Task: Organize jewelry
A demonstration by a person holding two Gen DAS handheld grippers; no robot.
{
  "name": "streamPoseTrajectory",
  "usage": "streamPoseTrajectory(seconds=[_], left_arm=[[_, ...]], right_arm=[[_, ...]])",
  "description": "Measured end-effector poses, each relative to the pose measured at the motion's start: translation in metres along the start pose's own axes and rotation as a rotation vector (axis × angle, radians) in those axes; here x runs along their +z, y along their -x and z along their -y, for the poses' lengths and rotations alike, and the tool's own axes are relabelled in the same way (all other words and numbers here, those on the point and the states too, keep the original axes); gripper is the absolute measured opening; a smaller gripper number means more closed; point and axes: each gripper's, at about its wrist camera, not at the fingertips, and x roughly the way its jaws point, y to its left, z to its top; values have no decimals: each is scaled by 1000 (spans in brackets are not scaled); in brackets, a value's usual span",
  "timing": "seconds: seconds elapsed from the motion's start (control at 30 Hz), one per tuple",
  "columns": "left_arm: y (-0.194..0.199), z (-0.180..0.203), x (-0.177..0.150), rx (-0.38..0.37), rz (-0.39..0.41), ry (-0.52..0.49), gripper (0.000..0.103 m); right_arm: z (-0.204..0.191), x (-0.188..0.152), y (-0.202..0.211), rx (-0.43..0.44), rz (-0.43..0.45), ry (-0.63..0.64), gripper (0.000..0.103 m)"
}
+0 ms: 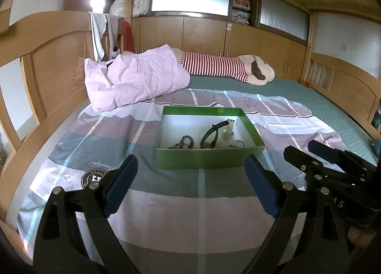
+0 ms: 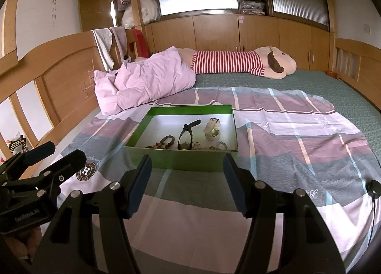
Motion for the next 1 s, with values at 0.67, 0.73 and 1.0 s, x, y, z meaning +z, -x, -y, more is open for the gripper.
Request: streamPoseTrajectory(seconds=[0.67, 0.73, 1.0], left_arm=[[-11, -7, -2, 5, -40, 11, 90], [-12, -7, -2, 8, -44, 14, 90], [-18, -7, -4, 3, -70, 20, 90]], right_arm=[[0, 0, -2, -1, 3, -1, 61], [1, 0, -2, 0, 3, -1, 61], [1, 0, -2, 6, -3, 1, 61]])
